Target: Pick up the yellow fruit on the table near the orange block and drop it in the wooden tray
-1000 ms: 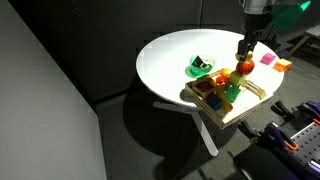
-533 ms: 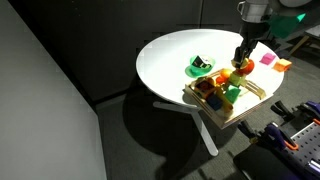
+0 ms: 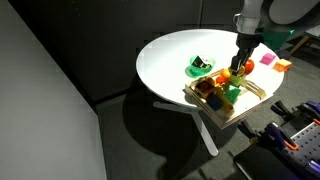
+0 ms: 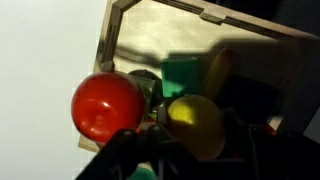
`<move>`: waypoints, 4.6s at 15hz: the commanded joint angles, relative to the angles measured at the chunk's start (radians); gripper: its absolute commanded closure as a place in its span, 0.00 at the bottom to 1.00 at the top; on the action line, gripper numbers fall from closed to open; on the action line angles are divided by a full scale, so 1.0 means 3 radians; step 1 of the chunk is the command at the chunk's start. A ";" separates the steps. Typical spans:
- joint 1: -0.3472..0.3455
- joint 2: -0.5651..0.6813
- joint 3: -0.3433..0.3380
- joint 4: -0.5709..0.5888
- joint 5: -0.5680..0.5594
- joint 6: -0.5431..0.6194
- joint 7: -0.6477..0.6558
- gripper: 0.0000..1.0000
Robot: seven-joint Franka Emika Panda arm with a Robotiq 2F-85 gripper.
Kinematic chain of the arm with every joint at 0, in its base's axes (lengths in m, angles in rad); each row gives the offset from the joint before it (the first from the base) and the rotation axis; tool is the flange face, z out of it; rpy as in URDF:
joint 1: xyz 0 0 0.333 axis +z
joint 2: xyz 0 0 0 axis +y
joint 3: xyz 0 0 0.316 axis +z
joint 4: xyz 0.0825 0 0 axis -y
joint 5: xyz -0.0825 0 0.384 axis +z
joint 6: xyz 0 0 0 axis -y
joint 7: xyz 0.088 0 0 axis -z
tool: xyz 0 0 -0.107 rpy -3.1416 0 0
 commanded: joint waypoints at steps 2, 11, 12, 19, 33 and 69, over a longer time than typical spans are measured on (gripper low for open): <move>-0.0007 0.0208 0.0010 0.0027 0.0044 0.0138 0.0025 0.66; 0.0042 0.0500 0.0058 0.0068 -0.0046 0.0209 0.0092 0.66; 0.0046 0.0514 0.0058 0.0074 -0.0055 0.0204 0.0098 0.56; 0.0039 0.0496 0.0050 0.0079 -0.0042 0.0164 0.0076 0.00; -0.0046 0.0200 0.0002 0.0127 0.0398 0.0215 -0.0242 0.00; -0.0331 -0.1033 -0.0207 0.0059 0.0230 -0.1058 0.0167 0.00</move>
